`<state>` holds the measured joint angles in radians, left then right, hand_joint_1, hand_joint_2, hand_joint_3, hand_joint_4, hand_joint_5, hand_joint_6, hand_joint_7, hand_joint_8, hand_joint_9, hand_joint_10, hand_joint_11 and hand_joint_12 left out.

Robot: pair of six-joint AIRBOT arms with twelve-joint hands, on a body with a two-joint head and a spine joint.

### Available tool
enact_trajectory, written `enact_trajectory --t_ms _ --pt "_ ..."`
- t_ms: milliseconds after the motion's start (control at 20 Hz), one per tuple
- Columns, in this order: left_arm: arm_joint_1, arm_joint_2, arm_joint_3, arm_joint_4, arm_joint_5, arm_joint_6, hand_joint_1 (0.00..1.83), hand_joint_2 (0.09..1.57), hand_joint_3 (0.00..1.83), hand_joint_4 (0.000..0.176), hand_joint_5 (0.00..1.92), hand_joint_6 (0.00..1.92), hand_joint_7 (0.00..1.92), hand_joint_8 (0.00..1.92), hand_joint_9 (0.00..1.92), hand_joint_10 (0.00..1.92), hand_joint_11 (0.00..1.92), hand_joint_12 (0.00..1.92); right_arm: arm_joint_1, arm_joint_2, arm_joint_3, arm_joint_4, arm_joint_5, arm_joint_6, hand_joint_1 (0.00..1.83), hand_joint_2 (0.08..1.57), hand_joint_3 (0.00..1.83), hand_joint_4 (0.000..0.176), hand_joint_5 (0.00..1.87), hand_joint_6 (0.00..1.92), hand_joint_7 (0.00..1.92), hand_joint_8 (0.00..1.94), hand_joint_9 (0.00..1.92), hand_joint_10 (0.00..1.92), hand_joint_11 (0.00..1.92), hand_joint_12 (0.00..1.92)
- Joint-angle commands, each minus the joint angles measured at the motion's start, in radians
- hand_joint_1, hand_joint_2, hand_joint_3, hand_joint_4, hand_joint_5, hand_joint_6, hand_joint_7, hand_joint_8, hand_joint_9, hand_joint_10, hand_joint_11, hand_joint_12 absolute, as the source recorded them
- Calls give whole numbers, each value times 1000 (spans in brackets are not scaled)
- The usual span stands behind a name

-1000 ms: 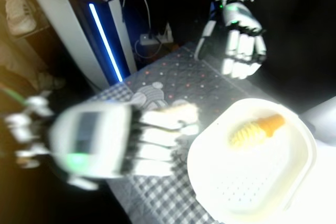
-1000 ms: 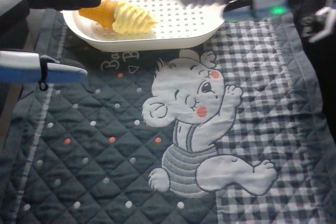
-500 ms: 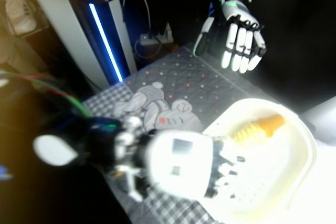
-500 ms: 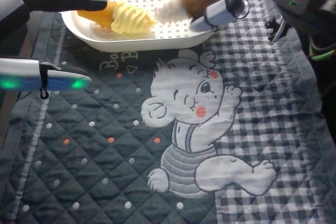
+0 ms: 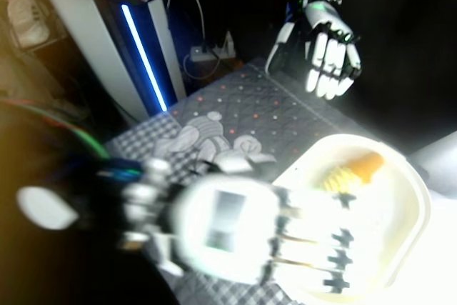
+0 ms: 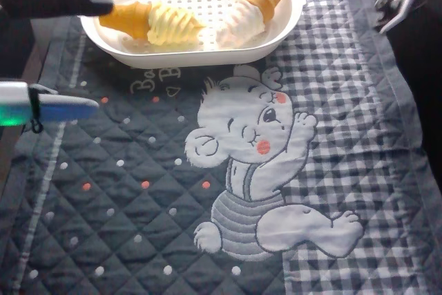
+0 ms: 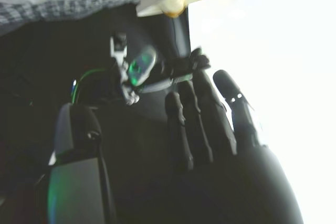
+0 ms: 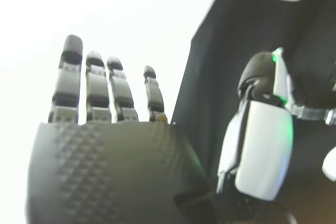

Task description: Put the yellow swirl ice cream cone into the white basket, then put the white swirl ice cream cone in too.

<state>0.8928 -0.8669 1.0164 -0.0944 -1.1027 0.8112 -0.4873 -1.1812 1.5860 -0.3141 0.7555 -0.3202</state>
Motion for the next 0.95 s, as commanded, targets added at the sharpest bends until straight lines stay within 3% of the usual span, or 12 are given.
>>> enact_trajectory --t_ms 0,100,200,250,350,400,500,550,600,750,850,900 --pt "0 11 -2 -14 -166 -13 912 894 2 6 567 0 572 3 557 9 114 1285 13 30 -35 46 175 -18 639 820 0 176 0 0 0 0 0 0 0 0" --pt "39 36 -21 -37 -229 -20 1020 875 0 0 619 5 613 8 620 27 187 1196 10 113 -127 81 235 -87 647 810 0 176 0 0 0 0 0 0 0 0" --pt "109 71 -53 -81 -340 -22 949 873 0 0 565 0 583 0 590 10 97 1319 -29 201 -238 123 315 -170 653 808 0 176 0 0 0 0 0 0 0 0" --pt "163 76 -60 -112 -410 -42 966 880 1 0 539 0 567 0 584 7 87 1376 -103 236 -281 178 402 -191 671 812 0 176 0 0 0 0 0 0 0 0" --pt "194 76 -65 -130 -460 -55 993 908 5 0 420 0 469 0 548 4 16 1505 -206 267 -320 251 515 -191 716 810 0 168 0 0 0 0 0 0 0 0" --pt "203 77 -73 -133 -484 -56 984 908 3 0 387 0 440 0 543 3 2 1540 -255 283 -343 284 568 -191 707 797 0 174 0 0 0 0 0 0 0 0" --pt "235 79 -87 -140 -546 -71 893 904 1 0 322 0 393 0 517 0 0 1522 -360 314 -396 353 686 -192 738 747 0 176 0 0 0 0 0 0 0 0" --pt "252 78 -93 -145 -577 -80 853 896 0 8 311 0 402 3 539 10 0 1569 -412 321 -417 385 739 -192 771 748 0 154 0 0 0 0 0 0 0 0" --pt "277 75 -102 -157 -609 -81 786 905 3 45 252 0 349 0 522 3 0 1575 -466 323 -440 426 803 -192 749 733 0 167 0 0 0 0 0 0 0 0" --pt "302 60 -112 -180 -629 -97 545 1018 30 15 201 0 368 3 495 1 9 1696 -577 314 -480 503 907 -192 669 728 0 174 0 0 24 6 0 0 0 0" --pt "314 46 -111 -195 -629 -120 437 1041 18 1 158 0 320 0 447 0 27 1621 -625 307 -495 556 954 -192 582 876 14 175 0 0 0 0 0 0 0 0" --pt "317 39 -110 -200 -629 -135 378 1060 23 0 146 0 304 1 436 0 55 1620 -631 300 -497 566 963 -192 624 889 12 176 0 0 0 0 0 0 0 0"
